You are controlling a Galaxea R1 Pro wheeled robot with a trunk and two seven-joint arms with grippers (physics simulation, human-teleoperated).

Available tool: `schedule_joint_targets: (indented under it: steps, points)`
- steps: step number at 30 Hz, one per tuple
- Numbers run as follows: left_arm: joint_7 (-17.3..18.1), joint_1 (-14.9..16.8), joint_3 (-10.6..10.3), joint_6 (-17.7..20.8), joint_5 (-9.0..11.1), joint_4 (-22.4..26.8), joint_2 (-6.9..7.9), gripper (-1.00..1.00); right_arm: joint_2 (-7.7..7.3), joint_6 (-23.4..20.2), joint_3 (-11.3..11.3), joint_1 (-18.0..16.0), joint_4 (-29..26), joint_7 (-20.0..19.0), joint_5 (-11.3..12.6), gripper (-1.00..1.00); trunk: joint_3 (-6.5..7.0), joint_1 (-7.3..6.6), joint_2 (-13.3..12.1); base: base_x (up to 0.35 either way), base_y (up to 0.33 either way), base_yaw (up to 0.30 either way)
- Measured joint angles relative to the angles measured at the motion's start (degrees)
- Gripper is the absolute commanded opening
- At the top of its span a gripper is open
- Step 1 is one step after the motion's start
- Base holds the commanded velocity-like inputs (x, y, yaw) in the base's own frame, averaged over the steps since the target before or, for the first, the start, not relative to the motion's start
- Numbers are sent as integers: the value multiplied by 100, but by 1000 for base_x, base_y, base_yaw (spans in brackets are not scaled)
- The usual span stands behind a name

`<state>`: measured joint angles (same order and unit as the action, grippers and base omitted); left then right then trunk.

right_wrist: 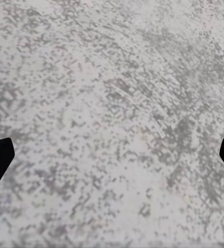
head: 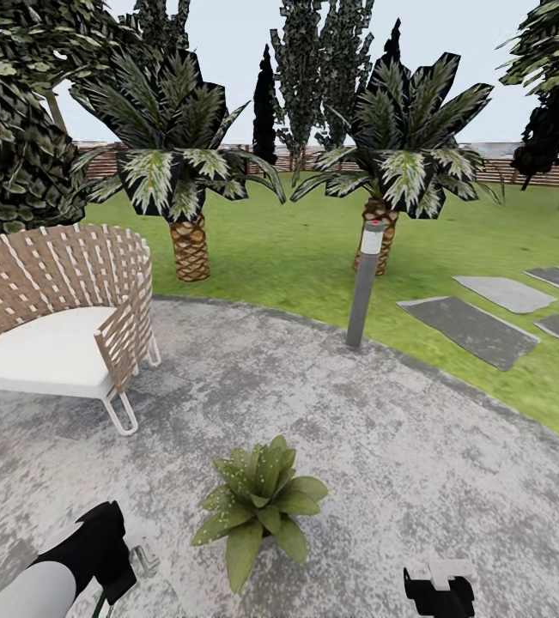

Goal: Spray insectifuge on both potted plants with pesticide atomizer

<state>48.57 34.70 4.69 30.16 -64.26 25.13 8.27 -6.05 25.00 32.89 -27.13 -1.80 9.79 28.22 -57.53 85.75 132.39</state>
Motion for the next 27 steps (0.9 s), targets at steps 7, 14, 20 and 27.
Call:
schedule_joint_targets:
  steps: [7, 14, 20, 27]
  points:
    - [-2, 0, 4, -1, 1, -2, 4, -100, 0, 0, 0, -2, -7, -1, 0, 100, 0, 3, 0, -222, 0, 0]
    - [2, 5, -25, 1, 5, 0, -4, -100, 0, 0, 1, -1, -8, -1, 0, 100, 0, 0, 0, -163, 0, 0]
    - [49, 97, -30, 129, 40, 5, -271, -100, 8, 0, 9, -2, -8, -15, -25, 100, 0, 0, 0, -2, 0, 0]
    - [912, 730, -136, 921, -135, 3, -784, -100, 9, -5, 3, -2, -8, -2, 5, 100, 1, 0, 0, 0, 0, 0]
